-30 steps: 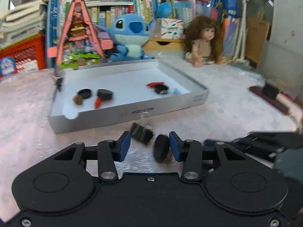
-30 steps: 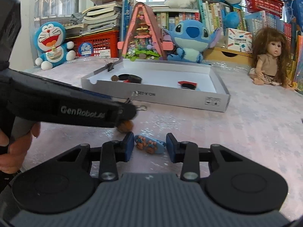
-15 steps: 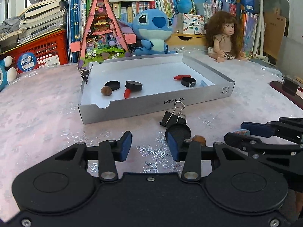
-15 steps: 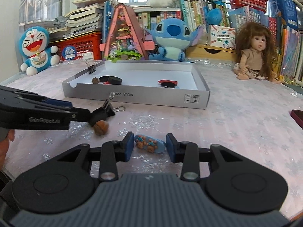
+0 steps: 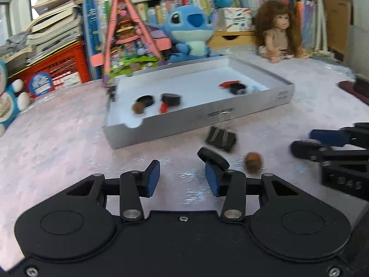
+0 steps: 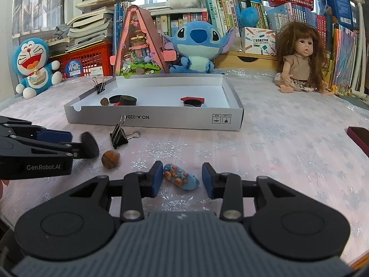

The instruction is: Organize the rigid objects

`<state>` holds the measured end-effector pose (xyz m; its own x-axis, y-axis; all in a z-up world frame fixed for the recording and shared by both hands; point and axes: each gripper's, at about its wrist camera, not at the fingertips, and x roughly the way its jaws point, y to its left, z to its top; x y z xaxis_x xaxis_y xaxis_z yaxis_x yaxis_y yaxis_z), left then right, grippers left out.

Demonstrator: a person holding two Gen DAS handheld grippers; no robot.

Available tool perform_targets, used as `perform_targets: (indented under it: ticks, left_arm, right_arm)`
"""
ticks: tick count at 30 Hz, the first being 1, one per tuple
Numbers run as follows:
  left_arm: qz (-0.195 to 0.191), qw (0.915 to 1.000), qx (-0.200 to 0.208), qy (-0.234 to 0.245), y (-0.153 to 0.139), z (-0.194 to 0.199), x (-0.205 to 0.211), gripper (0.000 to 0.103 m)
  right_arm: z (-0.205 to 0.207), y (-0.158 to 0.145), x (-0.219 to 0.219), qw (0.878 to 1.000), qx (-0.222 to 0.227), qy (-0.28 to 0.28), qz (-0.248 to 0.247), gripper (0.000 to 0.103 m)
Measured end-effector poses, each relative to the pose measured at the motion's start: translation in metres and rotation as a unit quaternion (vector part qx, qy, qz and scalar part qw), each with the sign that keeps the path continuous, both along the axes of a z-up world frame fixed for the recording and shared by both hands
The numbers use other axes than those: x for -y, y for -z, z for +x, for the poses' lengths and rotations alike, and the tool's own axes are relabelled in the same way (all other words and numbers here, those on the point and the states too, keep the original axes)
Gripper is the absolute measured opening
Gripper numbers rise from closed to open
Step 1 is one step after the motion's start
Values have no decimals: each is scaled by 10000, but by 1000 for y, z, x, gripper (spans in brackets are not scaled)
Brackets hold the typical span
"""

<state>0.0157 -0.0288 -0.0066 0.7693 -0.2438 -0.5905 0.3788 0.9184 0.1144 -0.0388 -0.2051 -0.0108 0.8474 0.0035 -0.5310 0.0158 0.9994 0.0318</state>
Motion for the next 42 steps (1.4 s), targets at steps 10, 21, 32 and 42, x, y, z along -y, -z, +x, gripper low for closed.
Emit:
perform_targets:
  ticks: [10, 21, 32, 42]
  left_arm:
    - [-24, 9993, 164, -344, -7, 0, -17, 42]
    - [-118, 9994, 242, -225, -12, -14, -21, 43]
    - [-272, 9985, 458, 100, -17, -29, -19, 50]
    - [-298, 9990, 318, 100, -5, -21, -11, 50]
  right_arm:
    - [0, 0, 2, 10000, 17, 66, 50, 47]
    - [0, 0, 2, 9999, 23, 96, 78, 48]
    - [-1, 0, 2, 9999, 25, 96, 82, 48]
    - [-8, -4, 0, 9999, 131, 105, 44, 57]
